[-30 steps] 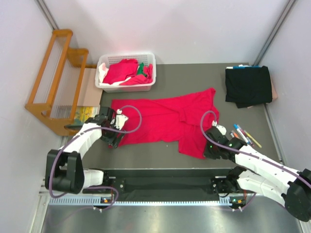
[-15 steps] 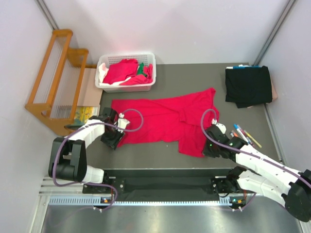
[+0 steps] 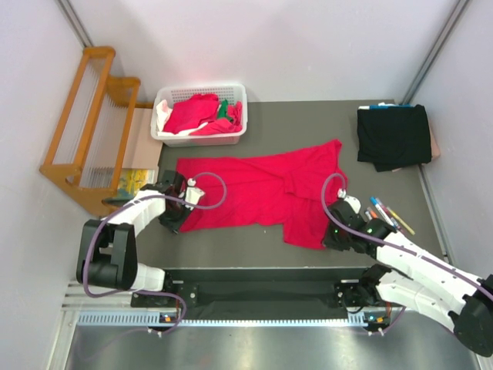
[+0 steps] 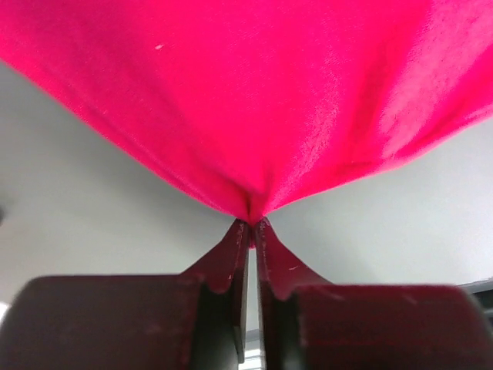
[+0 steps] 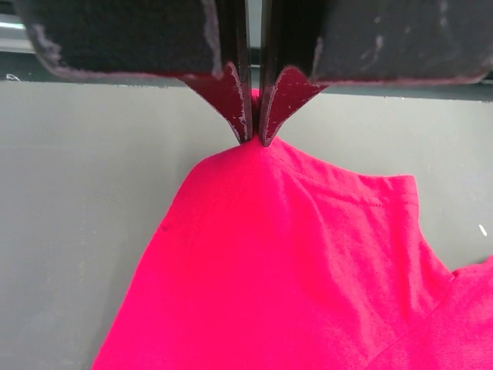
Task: Fold and stack the t-shirts
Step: Fold the tshirt
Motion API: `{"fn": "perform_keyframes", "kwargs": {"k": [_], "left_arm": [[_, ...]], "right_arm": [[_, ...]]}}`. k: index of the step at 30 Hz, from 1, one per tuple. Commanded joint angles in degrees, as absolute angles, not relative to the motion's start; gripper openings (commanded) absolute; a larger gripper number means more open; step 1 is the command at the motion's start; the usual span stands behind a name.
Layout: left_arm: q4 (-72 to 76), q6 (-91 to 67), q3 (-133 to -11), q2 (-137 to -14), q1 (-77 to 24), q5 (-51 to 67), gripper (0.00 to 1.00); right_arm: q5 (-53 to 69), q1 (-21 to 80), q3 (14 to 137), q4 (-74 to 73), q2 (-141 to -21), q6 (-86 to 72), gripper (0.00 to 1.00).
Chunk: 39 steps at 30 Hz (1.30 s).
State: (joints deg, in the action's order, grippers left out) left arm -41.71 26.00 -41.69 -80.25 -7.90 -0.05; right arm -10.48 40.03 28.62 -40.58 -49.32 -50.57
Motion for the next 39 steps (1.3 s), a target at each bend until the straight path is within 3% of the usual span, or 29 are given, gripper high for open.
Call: {"fn": "perform_keyframes", "kwargs": {"k": [1, 2, 19, 27, 39], "left_arm": [[-41.5, 28.3, -43.2, -76.7, -7.6, -2.2, 0.04], [-41.8, 28.6, -43.3, -76.4, -7.6, -2.7, 0.0], [-48.7, 33.0, -45.0, -66.8, -7.3, -3.2, 0.0], [-56.8, 35.7, -51.3, -63.3, -7.3, -1.8, 0.0], [-53.4, 34.7, -53.4, -66.3, -7.3, -2.5, 0.0]], "right_arm": [[-12.0, 41.0, 32.4, -44.5, -45.9, -49.9, 0.0], [-12.0, 41.0, 32.8, -45.2, -45.4, -49.9, 0.0], [-1.8, 41.7, 35.9, -64.1, -30.3, -52.0, 0.0], [2.0, 41.7, 38.9, -71.3, -24.2, -54.5, 0.0], [-7.4, 41.7, 47.4, -64.3, -31.0, -53.1, 0.0]]}}
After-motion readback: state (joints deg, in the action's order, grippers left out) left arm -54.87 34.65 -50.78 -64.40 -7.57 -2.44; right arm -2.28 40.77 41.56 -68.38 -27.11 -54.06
